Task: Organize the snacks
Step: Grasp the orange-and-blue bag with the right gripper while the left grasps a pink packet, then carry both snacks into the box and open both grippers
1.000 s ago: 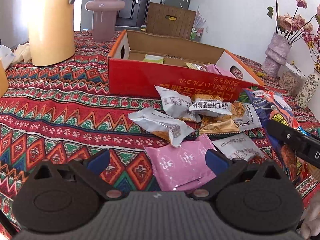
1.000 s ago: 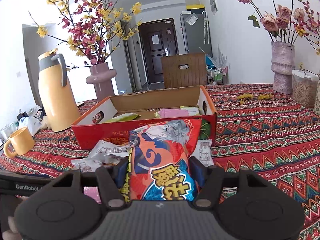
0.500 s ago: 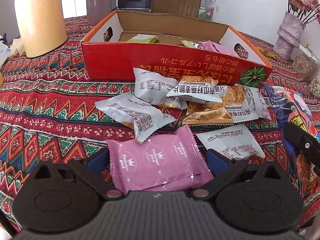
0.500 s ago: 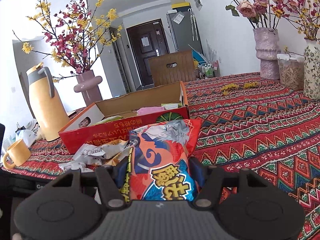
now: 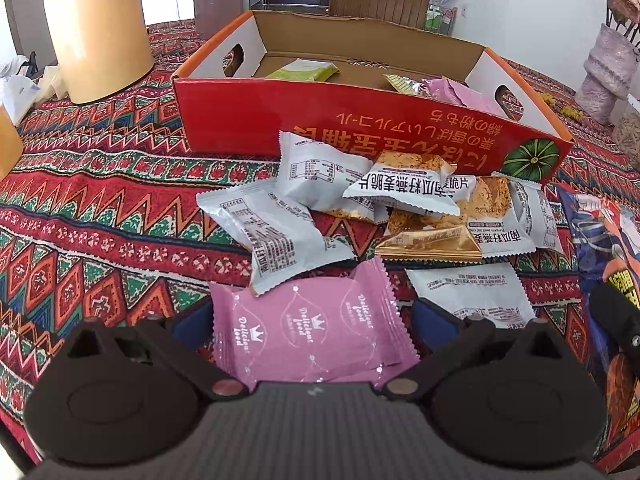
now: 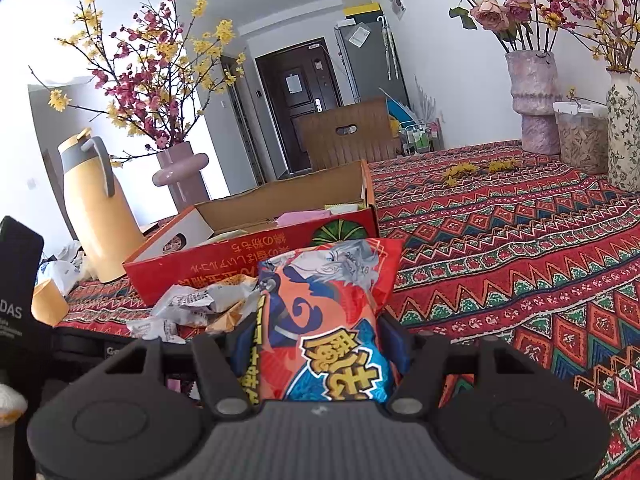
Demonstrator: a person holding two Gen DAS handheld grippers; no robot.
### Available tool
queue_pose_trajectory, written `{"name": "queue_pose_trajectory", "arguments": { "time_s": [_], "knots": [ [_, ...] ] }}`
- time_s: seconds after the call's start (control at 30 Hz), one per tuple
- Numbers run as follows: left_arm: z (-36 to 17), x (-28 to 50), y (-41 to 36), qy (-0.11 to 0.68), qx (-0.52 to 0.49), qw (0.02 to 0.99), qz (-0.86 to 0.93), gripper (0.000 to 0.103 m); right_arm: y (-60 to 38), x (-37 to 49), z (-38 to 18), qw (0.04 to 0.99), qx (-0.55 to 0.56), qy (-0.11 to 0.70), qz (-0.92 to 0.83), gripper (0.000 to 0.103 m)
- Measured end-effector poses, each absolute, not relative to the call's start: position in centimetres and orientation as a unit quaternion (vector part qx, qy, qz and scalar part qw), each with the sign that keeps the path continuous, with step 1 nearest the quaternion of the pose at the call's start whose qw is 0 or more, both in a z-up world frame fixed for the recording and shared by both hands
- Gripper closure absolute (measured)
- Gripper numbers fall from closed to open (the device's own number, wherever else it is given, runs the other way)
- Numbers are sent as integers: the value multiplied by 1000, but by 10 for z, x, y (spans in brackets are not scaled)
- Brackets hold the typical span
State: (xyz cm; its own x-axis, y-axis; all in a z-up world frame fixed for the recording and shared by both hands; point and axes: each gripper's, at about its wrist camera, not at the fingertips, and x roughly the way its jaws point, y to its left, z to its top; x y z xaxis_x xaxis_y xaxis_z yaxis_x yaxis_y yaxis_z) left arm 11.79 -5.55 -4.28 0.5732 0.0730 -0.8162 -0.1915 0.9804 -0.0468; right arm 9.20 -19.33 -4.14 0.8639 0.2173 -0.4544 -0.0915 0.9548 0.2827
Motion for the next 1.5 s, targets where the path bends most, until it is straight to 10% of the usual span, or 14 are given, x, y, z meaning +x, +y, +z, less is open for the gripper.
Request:
{"name": "queue_pose_trajectory", "arguments": {
  "time_s": [1.5],
  "knots": [
    [-23,75,-40,400,-45,915,38,33,-189,71,-33,961,116,239,75,41]
  ]
}}
